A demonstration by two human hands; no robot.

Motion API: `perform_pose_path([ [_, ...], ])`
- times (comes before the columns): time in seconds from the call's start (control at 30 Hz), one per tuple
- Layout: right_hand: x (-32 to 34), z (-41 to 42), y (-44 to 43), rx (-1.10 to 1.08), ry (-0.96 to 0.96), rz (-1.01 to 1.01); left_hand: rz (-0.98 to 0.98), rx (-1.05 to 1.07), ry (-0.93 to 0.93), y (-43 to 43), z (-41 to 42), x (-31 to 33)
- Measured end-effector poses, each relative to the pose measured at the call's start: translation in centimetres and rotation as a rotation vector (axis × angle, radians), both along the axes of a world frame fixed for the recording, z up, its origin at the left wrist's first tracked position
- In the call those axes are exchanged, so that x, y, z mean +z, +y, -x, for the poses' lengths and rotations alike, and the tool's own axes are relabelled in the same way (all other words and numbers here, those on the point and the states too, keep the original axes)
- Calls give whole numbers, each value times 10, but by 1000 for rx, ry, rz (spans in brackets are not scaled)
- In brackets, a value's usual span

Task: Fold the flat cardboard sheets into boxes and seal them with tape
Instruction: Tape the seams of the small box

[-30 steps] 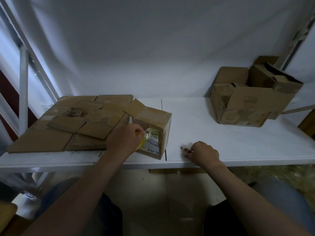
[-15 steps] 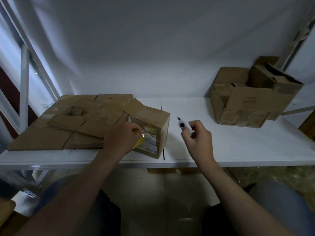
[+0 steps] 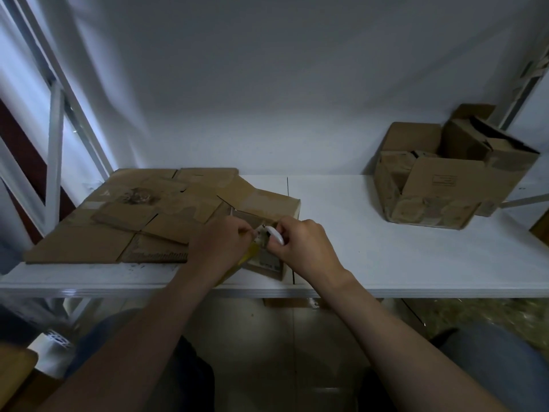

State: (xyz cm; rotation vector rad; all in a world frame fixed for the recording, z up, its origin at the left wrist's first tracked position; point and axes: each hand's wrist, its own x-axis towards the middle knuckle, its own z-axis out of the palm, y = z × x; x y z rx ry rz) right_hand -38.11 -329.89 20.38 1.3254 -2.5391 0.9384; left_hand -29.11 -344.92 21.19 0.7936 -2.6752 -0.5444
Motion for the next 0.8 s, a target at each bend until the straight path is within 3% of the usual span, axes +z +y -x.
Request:
perform_pose_path([
  [0.27,3,6,-13,-42,127,-147,-35,-4,-10,-2,1,-2],
  [0.53,-8,18,-4,42,82,-296,-27,-11,-82,-8,-2,-12],
  [0.73,-38,29,21,64,8,-137,-92,5,-74,-15,-13,-21],
  [0.8,-46,34,33,52,23,-167,-131,10,-67,-16,-17,-24],
])
